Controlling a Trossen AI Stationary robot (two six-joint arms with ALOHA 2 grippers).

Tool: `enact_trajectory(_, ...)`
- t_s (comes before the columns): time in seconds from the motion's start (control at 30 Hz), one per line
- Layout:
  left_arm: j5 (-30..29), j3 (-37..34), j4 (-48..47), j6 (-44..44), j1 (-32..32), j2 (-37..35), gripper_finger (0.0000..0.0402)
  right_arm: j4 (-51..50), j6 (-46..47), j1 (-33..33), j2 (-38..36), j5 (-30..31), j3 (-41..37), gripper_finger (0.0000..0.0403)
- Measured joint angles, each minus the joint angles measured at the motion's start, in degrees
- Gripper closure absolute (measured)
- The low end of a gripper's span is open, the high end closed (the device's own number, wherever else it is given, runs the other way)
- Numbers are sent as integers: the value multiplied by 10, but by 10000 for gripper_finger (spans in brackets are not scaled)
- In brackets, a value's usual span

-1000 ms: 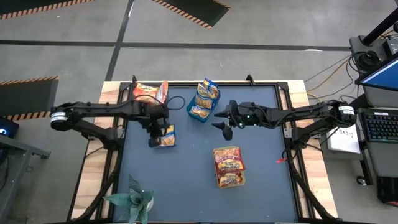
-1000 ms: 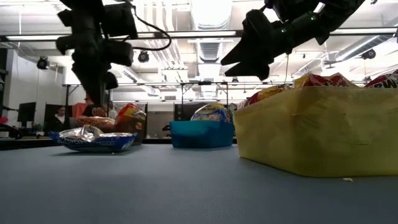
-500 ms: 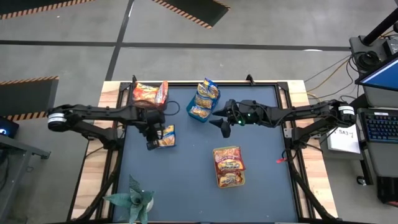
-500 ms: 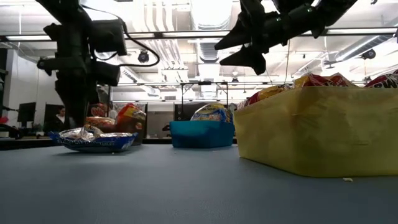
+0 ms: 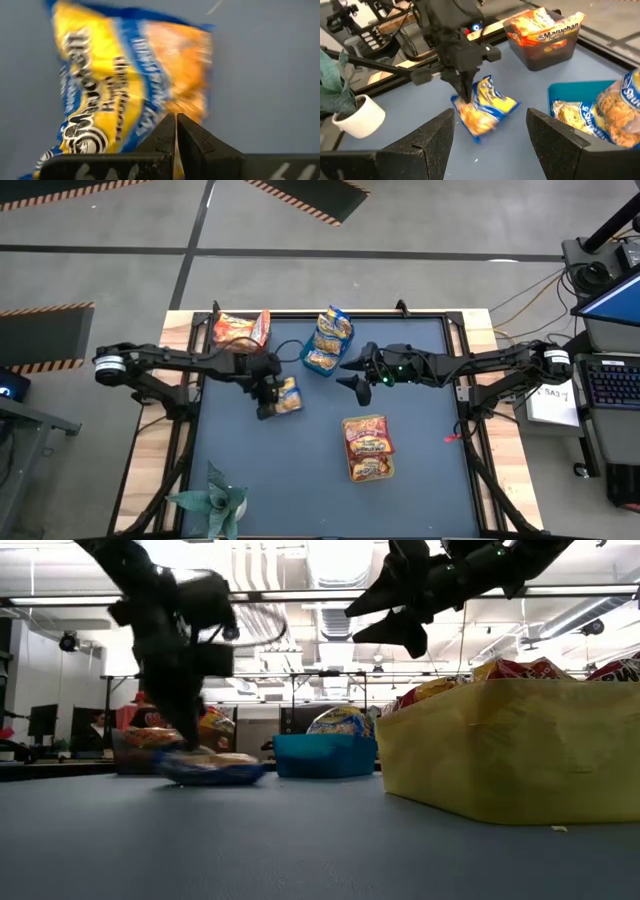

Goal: Sort Maruchan noodles
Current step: Put the blue noodle pack into the blue bin

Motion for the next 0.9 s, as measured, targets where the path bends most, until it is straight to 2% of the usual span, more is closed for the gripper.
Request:
enact_trajectory(0.07, 21, 20, 7, 12, -5, -1, 401, -2, 17, 0, 0, 0, 0, 168)
enact_trajectory(0.23, 26, 54, -34, 55, -18, -25, 401, -5, 65, 0, 0, 0, 0, 168)
enact_trajectory(0.4, 17, 44, -31, 65, -25, -39, 401, -5, 102, 4, 17, -1, 5, 168)
enact_trajectory(0.63, 5, 4, 11, 55, -26, -32, 402, -20, 122, 8, 121, -50, 72, 168)
enact_trajectory(0.9, -15, -51, 68, 38, -25, -33, 402, -198, 148, 7, 244, -49, 209, 168)
